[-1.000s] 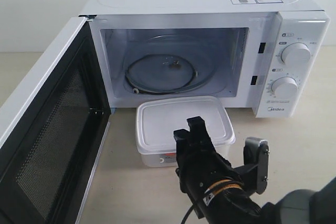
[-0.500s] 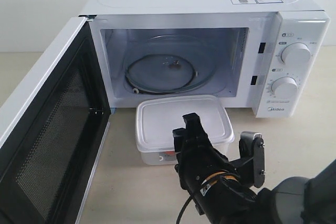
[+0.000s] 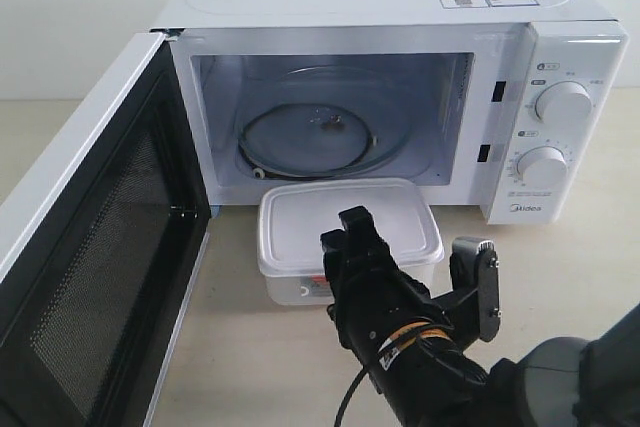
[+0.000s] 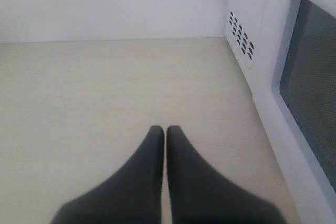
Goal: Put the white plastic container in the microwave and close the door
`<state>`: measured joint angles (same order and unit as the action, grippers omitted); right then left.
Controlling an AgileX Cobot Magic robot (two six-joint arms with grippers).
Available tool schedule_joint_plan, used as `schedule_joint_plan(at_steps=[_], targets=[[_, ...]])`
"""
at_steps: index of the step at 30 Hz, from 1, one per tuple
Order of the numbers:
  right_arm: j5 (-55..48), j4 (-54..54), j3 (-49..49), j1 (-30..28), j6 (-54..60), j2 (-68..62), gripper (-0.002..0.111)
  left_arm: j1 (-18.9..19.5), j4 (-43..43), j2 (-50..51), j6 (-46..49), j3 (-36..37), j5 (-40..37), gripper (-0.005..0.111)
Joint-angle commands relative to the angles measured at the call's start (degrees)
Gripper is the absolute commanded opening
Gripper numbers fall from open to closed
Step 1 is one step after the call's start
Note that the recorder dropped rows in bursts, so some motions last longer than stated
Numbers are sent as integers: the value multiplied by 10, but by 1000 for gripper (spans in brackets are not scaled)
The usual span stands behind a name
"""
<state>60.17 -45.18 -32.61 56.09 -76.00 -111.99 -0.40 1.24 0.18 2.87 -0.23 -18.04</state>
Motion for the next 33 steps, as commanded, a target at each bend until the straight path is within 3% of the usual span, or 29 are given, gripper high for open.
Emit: schedule_joint_plan(at_steps=[1, 19, 26, 33], targets=[[12, 3, -1, -2, 10, 0, 50, -2, 3, -2, 2, 2, 2, 4], [-22, -24, -1, -2, -9, 0, 49, -2, 3, -2, 2, 2, 2, 4], [-22, -24, -1, -2, -14, 0, 17, -2, 3, -2, 2, 2, 2, 4], [-22, -33, -1, -2, -14, 0, 13, -2, 3, -2, 2, 2, 2, 4]])
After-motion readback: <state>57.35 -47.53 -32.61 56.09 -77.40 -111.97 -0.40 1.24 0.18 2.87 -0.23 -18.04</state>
